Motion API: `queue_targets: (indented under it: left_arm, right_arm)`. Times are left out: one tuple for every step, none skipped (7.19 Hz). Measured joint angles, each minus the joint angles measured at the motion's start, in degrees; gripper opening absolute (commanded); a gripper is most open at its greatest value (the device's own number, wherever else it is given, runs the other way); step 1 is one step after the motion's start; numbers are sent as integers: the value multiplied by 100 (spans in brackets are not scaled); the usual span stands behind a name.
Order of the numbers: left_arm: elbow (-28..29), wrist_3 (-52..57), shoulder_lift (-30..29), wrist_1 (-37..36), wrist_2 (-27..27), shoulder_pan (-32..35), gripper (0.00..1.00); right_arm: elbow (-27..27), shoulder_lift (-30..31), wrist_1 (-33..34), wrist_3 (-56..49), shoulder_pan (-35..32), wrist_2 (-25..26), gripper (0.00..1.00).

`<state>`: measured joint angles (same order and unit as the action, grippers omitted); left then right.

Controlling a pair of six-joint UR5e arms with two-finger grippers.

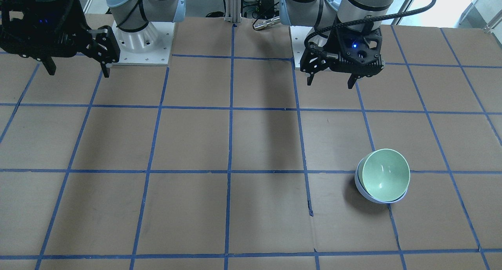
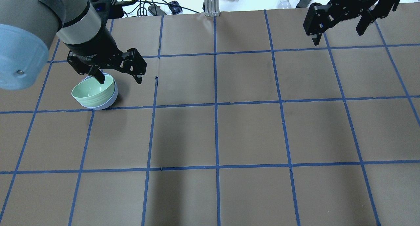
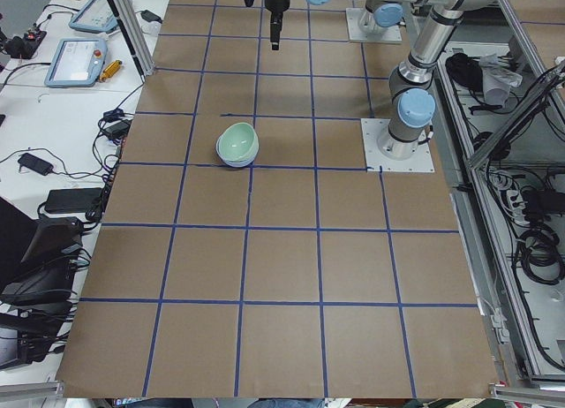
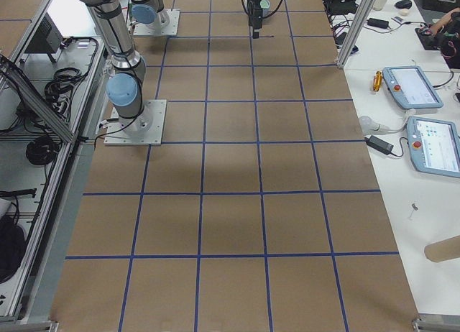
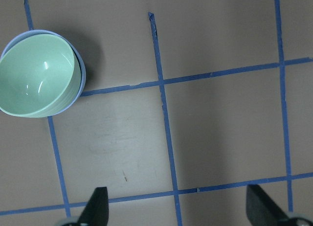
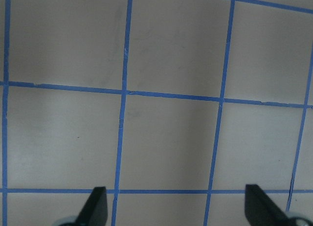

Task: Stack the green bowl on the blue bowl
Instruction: 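Open the left gripper and raise it away from the stacked bowls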

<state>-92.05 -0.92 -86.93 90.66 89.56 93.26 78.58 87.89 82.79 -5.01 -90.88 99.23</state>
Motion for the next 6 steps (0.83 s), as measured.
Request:
queue_targets:
  left_arm:
    - [66,-68,26,115,-23,-14,100]
    - [116,-76,43,224,-26,-54,100]
    - [141,-75,46,277,-27,-102,100]
    - [154,-72,38,297,-23,-143,100]
    - [157,-76,26,306,-24,-164,100]
    - [160,-83,13,310,-33,-172,100]
  right_arm:
    - [0,0,0,0,0,0,100]
    - [0,0,0,0,0,0,100]
    - [0,0,0,0,0,0,100]
    - [0,0,0,0,0,0,100]
    - [0,0,0,0,0,0,100]
    - [0,0,0,0,0,0,100]
